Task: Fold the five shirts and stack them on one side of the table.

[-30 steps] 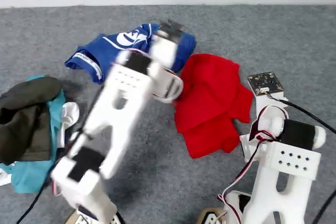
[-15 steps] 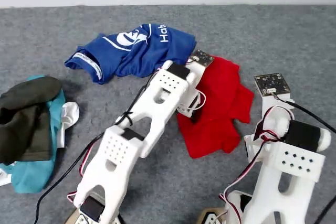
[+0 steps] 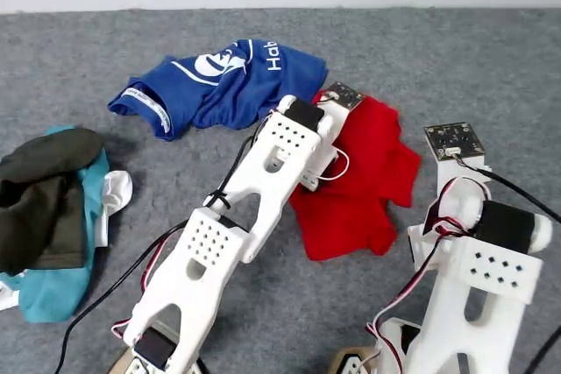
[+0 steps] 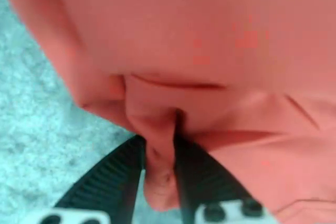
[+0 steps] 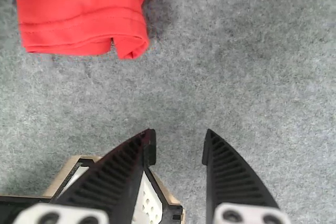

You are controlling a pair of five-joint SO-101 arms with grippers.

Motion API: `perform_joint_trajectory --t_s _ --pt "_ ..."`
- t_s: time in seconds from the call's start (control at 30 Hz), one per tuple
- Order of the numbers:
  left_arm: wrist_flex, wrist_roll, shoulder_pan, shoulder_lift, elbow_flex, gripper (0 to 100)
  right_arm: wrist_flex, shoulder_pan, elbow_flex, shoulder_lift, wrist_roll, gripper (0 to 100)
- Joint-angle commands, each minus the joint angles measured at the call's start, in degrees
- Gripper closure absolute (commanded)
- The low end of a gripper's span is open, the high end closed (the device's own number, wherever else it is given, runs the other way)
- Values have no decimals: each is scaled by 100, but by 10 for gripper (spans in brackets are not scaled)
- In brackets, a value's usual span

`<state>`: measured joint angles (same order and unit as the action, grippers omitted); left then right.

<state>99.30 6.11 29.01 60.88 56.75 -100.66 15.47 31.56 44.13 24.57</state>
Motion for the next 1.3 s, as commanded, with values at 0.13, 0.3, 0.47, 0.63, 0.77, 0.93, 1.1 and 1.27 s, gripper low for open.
perform_joint_trajectory --t_s 0.13,0.3,0.47,0.63,0.77,0.93,1.1,1.27 --pt "132 -18 -9 -659 -259 892 57 22 -18 31 26 838" --pt "97 -18 26 -642 -277 813 -119 22 -18 22 114 837" --pt "70 -26 185 -308 -233 809 -189 31 -18 75 431 840" --pt "97 -18 158 0 -233 987 -189 31 -18 84 431 840" --pt "123 -18 -176 -563 -215 989 -189 31 -18 84 431 840" --pt "132 -18 -1029 -2154 -251 987 -198 31 -18 84 431 840" --pt "141 -18 -1908 -4097 -664 987 -198 31 -18 84 431 840" --pt "123 -26 -3279 -6092 -1270 986 -198 31 -18 84 431 840"
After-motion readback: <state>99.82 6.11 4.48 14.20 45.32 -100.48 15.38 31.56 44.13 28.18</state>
